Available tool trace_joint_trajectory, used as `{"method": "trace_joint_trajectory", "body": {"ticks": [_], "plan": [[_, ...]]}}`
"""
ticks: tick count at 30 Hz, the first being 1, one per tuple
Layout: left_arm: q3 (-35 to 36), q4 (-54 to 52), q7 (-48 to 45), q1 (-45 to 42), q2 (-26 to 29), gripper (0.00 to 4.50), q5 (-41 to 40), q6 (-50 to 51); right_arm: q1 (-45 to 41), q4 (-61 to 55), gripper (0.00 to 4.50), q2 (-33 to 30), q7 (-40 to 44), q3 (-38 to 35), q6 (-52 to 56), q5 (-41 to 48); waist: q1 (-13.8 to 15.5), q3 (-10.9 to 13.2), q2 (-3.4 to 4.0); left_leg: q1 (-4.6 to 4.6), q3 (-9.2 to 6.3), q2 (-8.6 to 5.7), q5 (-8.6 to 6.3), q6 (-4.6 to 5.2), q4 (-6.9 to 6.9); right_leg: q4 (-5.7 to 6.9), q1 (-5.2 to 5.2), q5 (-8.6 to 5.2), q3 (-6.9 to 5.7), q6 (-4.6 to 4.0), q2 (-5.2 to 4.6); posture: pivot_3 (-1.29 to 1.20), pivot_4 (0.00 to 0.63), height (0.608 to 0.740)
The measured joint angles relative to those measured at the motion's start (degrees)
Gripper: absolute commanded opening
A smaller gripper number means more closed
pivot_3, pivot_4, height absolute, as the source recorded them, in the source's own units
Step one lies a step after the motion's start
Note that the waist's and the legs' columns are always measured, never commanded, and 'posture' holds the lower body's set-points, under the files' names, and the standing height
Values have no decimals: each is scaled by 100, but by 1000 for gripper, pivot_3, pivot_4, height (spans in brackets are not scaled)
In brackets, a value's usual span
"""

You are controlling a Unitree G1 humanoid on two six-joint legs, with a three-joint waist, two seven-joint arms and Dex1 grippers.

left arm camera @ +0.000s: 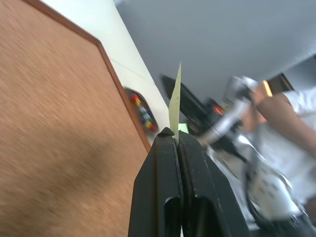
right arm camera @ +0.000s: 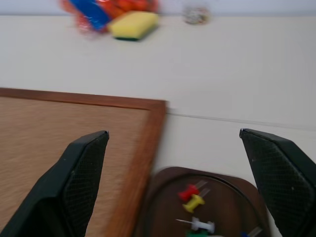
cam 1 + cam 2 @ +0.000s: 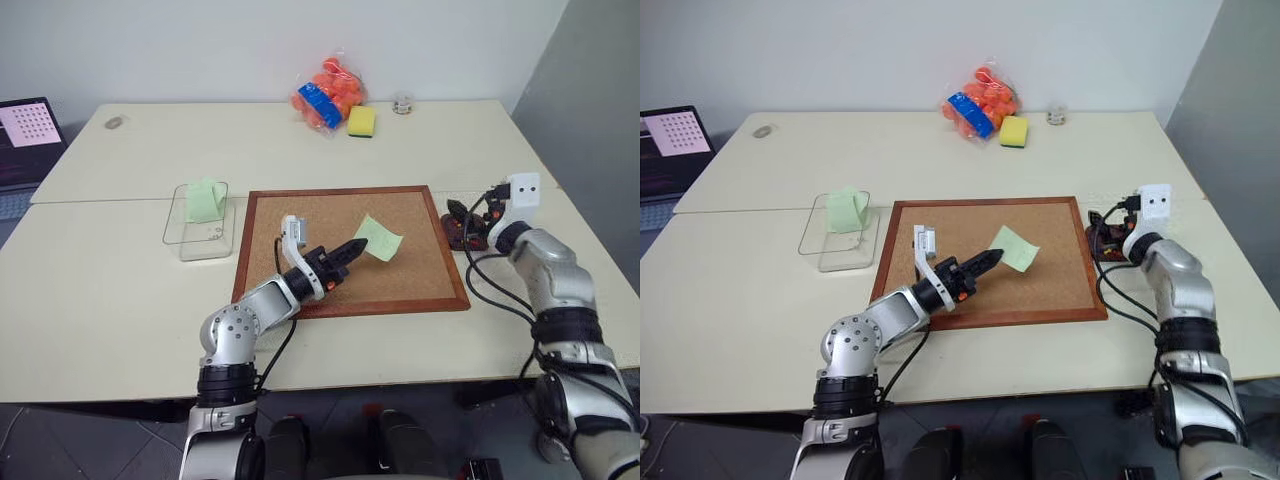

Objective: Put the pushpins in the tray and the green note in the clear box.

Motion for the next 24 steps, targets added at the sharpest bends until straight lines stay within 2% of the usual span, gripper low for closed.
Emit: {"method": "trace_joint_trajectory", "body": {"ticks": [3, 6, 11, 14, 18, 24], "plan": [[49, -13, 538, -284, 226, 0, 954, -941, 533, -1340, 4467, -44, 626, 223, 196, 402, -21, 0, 0, 3, 0, 2, 0, 0, -1, 0, -1, 0, 2, 0, 3, 0, 150, 740], [-86, -186, 1014, -372, 575, 0, 2111, -1971, 697, -2270, 4467, -58, 819, 436, 387, 603, -17, 1, 0, 3, 1, 2, 0, 0, -1, 0, 0, 0, 4, 1, 2, 0, 150, 740], [250, -235, 2275, -384, 624, 0, 3361, -2897, 705, -2897, 4467, 193, 862, 959, 479, 646, 26, 3, -4, -1, -3, -1, 0, 0, 0, -2, 1, 1, -3, 1, -6, 0, 150, 740], [527, -231, 2775, -289, 651, 0, 3704, -3068, 703, -2897, 4467, 381, 806, 1128, 478, 584, 27, 3, -4, -1, -4, -2, 0, 0, 0, -1, 1, 1, -5, 1, -8, 0, 150, 740], [765, 62, 3012, -198, 561, 0, 3731, -3059, 676, -2844, 4467, 614, 783, 1356, 429, 514, 30, 4, -6, -3, -9, -2, 0, -1, 1, -1, 1, 2, -12, 0, -8, 0, 150, 740], [856, 483, 3107, -198, 536, 1170, 3746, -3087, 494, -2757, 4500, 720, 794, 1482, 362, 472, 30, 4, -9, -3, -10, -4, 0, 0, 1, -1, 1, 12, -13, -17, -10, 0, 150, 740]]}}
